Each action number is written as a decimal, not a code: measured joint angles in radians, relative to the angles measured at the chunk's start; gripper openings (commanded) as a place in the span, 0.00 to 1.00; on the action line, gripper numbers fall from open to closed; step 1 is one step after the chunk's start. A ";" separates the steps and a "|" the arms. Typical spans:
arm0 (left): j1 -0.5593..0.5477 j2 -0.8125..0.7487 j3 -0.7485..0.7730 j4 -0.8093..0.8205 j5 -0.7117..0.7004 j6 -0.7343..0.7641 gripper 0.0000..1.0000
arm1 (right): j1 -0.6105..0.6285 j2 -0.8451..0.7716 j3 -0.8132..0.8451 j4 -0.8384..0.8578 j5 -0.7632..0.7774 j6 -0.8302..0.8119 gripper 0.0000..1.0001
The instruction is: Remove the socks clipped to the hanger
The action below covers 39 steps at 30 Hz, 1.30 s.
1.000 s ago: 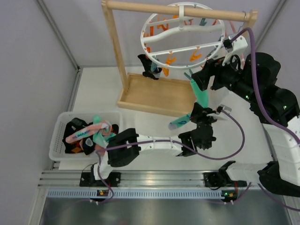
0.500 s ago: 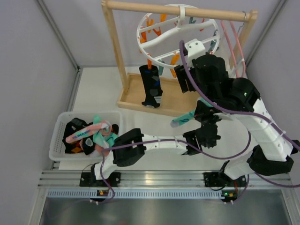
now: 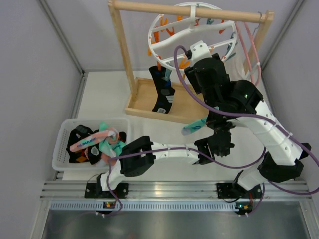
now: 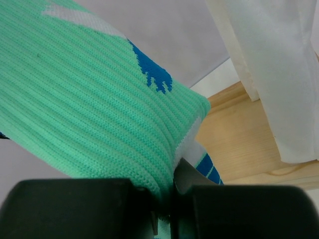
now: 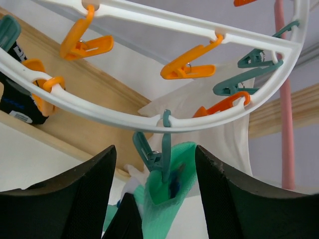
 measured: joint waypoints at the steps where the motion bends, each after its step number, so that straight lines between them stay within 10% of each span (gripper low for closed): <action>1: 0.000 0.000 0.000 0.000 0.000 -0.001 0.00 | 0.000 0.000 -0.001 0.005 0.006 -0.004 0.60; 18: 0.003 0.000 0.000 0.000 0.004 -0.029 0.00 | 0.003 0.022 -0.121 0.097 0.132 -0.071 0.53; 28: 0.003 -0.006 -0.021 0.000 0.013 -0.051 0.00 | 0.003 0.023 -0.131 0.174 0.180 -0.119 0.17; 39: 0.003 -0.040 -0.128 -0.008 0.029 -0.142 0.00 | 0.003 0.022 -0.131 0.196 0.167 -0.108 0.22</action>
